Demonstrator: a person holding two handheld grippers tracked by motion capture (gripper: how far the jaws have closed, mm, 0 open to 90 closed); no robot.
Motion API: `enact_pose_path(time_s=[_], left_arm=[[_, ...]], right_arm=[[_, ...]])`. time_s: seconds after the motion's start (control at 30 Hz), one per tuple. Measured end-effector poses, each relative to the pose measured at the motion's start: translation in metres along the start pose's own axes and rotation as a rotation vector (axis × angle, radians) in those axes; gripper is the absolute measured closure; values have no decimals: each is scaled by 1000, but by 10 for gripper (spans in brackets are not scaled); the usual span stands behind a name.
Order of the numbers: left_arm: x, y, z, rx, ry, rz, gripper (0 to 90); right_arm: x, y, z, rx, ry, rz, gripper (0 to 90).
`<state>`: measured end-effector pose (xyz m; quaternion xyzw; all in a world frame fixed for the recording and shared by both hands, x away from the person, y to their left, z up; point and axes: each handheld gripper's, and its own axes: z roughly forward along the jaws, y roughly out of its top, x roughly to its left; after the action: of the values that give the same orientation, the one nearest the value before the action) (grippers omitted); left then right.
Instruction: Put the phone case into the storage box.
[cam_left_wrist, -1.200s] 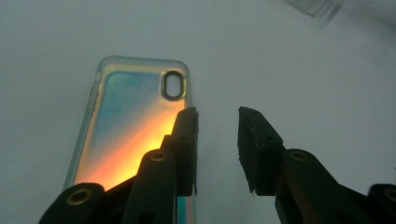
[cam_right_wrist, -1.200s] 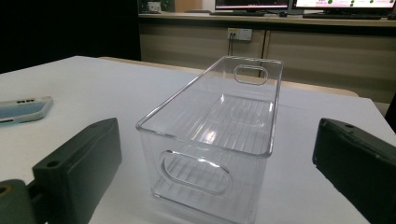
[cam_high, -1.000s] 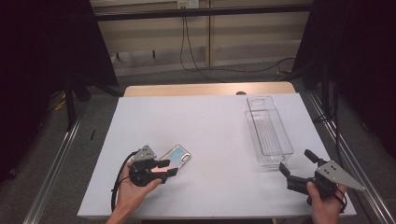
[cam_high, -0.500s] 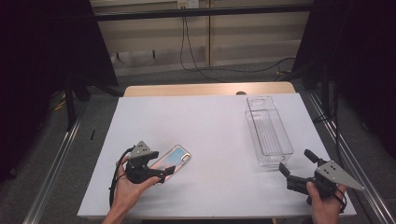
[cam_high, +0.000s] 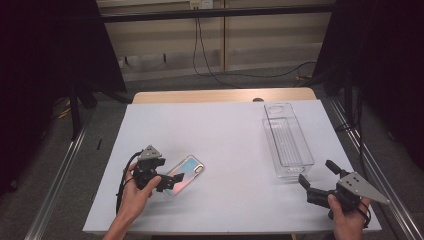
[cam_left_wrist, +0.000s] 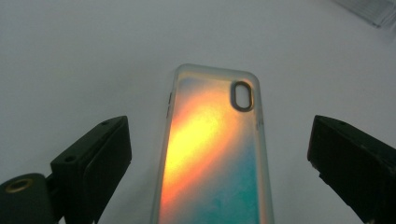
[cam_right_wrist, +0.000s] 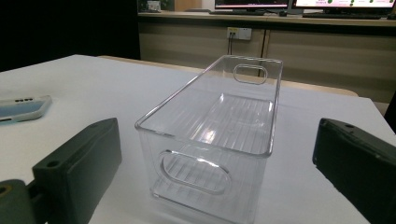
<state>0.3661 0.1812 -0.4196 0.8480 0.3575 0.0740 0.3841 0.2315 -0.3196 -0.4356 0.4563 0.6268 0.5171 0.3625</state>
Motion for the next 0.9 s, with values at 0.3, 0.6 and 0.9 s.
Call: enact_pose_path(time_s=[0.3, 0.6, 0.9], left_arm=[[5, 15, 17, 76, 28, 46, 65], [2, 14, 27, 176, -6, 33, 65], [-5, 13, 37, 233, -31, 61, 74]], right_arm=[[0, 0, 1, 0, 0, -2, 7], [0, 0, 0, 2, 3, -8, 7], [0, 0, 0, 3, 2, -8, 7]])
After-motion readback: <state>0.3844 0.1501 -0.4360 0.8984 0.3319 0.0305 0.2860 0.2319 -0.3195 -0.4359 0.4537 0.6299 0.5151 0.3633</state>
